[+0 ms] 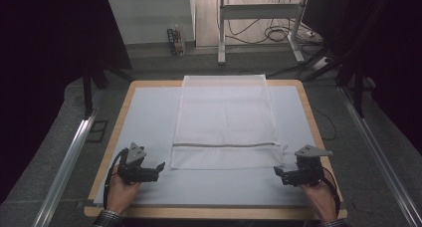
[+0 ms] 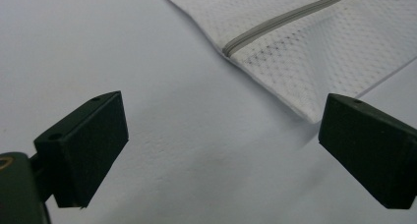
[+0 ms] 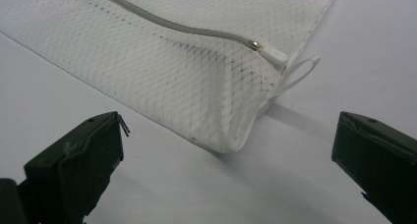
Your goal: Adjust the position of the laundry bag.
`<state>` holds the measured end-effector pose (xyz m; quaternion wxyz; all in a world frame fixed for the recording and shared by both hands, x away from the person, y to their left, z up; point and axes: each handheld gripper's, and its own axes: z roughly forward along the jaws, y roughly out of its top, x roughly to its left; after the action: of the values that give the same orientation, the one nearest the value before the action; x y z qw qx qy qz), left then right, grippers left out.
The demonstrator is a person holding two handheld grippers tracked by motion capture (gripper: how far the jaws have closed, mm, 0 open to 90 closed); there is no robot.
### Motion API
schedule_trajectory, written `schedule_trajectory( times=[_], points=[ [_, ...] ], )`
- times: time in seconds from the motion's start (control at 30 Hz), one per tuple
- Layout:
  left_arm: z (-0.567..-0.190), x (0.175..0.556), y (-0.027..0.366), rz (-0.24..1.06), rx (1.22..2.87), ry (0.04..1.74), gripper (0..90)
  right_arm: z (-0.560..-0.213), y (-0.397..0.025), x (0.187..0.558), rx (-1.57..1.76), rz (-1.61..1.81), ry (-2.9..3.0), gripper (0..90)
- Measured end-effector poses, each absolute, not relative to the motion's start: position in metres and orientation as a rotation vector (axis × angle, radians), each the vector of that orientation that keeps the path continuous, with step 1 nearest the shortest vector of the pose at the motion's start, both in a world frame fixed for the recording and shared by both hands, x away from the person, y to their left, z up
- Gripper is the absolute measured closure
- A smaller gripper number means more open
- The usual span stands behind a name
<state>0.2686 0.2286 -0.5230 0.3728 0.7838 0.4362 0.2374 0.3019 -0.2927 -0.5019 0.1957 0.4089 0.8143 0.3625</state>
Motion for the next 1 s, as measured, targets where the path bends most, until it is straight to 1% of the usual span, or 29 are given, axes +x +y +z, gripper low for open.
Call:
schedule_trajectory(
  times=[0.13, 0.4, 0.5, 0.7, 0.83, 1.0],
  points=[
    [-0.521, 0.268, 0.223, 0.610, 2.029, 1.075, 6.0, -0.503, -0.292, 0.303, 1.140, 1.007, 2.293, 0.0],
    [-0.523, 0.269, 0.221, 0.618, 2.065, 1.068, 5.9, -0.505, -0.291, 0.305, 1.151, 1.014, 2.319, 0.0],
    [-0.525, 0.270, 0.218, 0.629, 2.101, 1.068, 5.9, -0.506, -0.290, 0.306, 1.139, 1.006, 2.320, 0.0],
    [-0.524, 0.268, 0.211, 0.681, 2.144, 0.992, 5.9, -0.505, -0.289, 0.306, 1.110, 1.008, 2.313, 0.0],
    [-0.524, 0.269, 0.211, 0.670, 2.156, 1.003, 6.7, -0.505, -0.290, 0.307, 1.117, 1.019, 2.311, 0.0],
    [-0.522, 0.274, 0.208, 0.608, 2.124, 1.029, 6.8, -0.506, -0.289, 0.309, 1.134, 1.042, 2.304, 0.0]
  ],
)
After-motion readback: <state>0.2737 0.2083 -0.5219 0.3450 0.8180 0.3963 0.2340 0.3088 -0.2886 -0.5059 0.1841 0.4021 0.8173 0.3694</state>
